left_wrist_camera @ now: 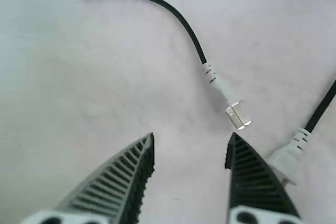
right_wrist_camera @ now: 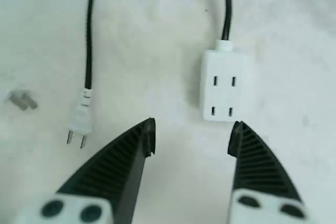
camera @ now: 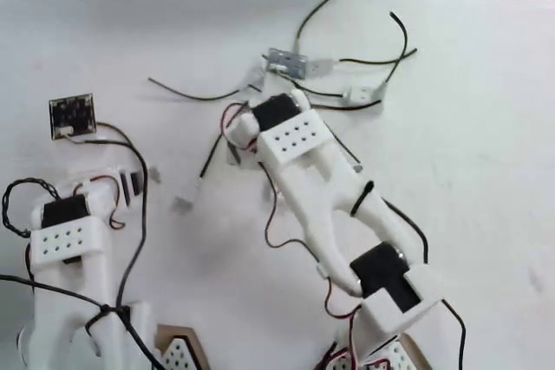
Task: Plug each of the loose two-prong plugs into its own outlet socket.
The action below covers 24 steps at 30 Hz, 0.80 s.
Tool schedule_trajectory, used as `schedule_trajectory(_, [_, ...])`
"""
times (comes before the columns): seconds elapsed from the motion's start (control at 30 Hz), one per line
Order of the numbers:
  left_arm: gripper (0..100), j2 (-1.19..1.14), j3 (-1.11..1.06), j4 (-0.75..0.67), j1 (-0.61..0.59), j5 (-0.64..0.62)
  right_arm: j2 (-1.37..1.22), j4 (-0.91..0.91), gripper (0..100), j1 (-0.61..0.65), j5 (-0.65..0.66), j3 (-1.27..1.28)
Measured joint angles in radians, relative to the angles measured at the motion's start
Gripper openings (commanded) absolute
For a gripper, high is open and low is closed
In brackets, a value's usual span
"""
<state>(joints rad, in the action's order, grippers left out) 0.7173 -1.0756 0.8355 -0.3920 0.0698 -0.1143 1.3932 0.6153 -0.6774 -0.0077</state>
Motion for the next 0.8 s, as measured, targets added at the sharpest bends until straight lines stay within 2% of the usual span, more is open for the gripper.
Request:
schedule_trajectory(0.17, [23,0.000,0.000,-0.015,-0.049,-0.015,-0.005,-0.084,20.4,0.114,0.011,0.002])
schedule_trajectory(0.3, [23,0.000,0.000,-0.031,-0.100,-0.068,-0.107,-0.189,20.4,0.192,0.015,0.000])
schedule_trajectory(0.57, [23,0.000,0.000,-0.031,-0.110,-0.078,-0.373,-0.253,20.4,0.256,-0.057,-0.129])
schedule_trajectory(0.63, [23,0.000,0.000,-0.031,-0.110,-0.078,-0.422,-0.253,17.8,0.253,-0.083,-0.176])
schedule_trajectory(0.8, [23,0.000,0.000,-0.031,-0.110,-0.078,-0.499,-0.259,3.9,0.252,-0.124,-0.265])
